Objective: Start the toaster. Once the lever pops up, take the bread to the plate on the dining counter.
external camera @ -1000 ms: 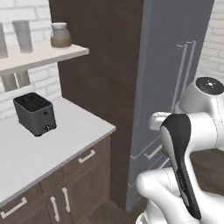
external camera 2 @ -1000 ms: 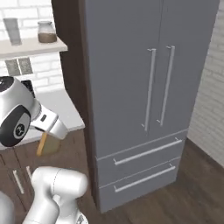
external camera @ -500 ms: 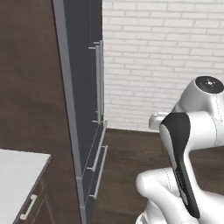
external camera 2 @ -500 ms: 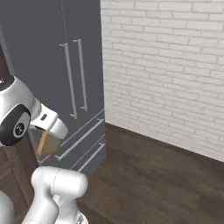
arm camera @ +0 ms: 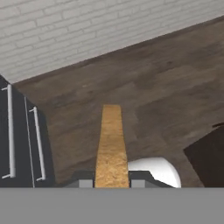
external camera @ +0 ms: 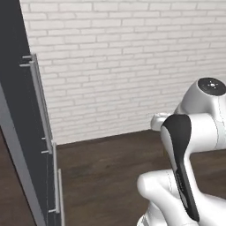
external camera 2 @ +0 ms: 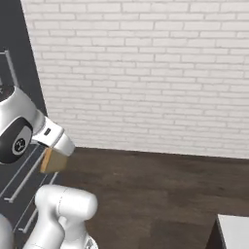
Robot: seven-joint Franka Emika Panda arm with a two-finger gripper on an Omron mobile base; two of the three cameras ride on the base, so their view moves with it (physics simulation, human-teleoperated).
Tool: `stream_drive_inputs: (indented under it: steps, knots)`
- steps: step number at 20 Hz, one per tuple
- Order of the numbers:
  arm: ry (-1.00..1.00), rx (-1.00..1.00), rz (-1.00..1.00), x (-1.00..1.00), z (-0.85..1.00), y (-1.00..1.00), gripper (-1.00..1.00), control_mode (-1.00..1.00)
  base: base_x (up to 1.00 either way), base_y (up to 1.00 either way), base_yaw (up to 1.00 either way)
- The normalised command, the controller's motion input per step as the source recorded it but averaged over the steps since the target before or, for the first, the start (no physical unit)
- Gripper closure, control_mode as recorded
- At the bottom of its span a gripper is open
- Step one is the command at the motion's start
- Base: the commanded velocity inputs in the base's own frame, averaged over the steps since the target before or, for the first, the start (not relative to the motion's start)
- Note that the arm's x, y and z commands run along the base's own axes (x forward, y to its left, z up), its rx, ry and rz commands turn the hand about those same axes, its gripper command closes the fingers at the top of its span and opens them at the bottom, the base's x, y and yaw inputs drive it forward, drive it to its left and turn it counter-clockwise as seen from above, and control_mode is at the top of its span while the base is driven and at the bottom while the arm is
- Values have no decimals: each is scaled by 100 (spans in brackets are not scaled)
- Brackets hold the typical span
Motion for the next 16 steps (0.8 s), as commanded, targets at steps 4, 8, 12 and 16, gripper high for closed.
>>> stream_drive_inputs:
  steps: [4, 8, 12, 16]
  knots:
    - [0, 0, 0, 0, 0, 0, 100, 100, 100, -5, -40]
    - [0, 0, 0, 0, 0, 0, 100, 100, 100, -4, -41]
    - [0, 0, 0, 0, 0, 0, 100, 100, 93, -15, -51]
    - [0, 0, 0, 0, 0, 0, 100, 100, 81, -13, -57]
